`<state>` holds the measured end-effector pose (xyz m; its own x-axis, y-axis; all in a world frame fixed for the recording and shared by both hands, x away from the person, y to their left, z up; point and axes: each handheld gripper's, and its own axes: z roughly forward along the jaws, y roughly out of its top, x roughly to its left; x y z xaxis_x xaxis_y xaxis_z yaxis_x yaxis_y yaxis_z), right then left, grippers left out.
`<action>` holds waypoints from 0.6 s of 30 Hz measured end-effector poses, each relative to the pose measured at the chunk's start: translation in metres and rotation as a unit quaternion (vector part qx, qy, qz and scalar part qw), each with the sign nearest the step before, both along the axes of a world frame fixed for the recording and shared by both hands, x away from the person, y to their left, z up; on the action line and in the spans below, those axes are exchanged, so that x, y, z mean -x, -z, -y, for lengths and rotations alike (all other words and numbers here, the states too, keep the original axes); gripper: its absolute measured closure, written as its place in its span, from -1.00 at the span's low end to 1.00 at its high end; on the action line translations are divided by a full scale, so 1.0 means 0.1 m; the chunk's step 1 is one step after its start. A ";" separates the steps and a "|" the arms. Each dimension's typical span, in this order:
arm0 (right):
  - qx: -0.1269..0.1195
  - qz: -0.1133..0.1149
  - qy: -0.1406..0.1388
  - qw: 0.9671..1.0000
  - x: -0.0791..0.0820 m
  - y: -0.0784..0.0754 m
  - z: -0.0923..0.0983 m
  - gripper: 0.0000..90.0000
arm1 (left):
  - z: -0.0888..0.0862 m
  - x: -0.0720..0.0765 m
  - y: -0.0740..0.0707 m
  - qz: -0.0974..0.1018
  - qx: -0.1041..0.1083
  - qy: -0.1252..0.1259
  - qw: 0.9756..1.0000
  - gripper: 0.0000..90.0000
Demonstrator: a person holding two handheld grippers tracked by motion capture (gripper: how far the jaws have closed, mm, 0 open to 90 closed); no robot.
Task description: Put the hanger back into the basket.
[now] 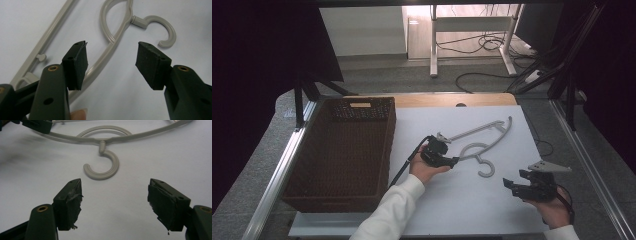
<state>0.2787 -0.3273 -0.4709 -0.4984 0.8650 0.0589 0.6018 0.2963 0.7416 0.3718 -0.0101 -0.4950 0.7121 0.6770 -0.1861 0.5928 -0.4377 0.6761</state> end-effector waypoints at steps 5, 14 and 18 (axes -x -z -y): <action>0.000 -0.001 0.000 1.000 0.00 0.00 0.00 -0.38 | 0.03 -0.04 0.04 0.004 -0.015 0.001 1.000 -0.05; 0.001 -0.002 0.000 1.000 0.00 0.01 0.00 -0.37 | 0.06 -0.14 0.10 -0.001 -0.013 0.010 1.000 -0.01; 0.001 -0.002 0.001 1.000 -0.01 0.02 0.01 -0.37 | 0.05 -0.18 0.11 -0.003 -0.010 0.021 1.000 0.02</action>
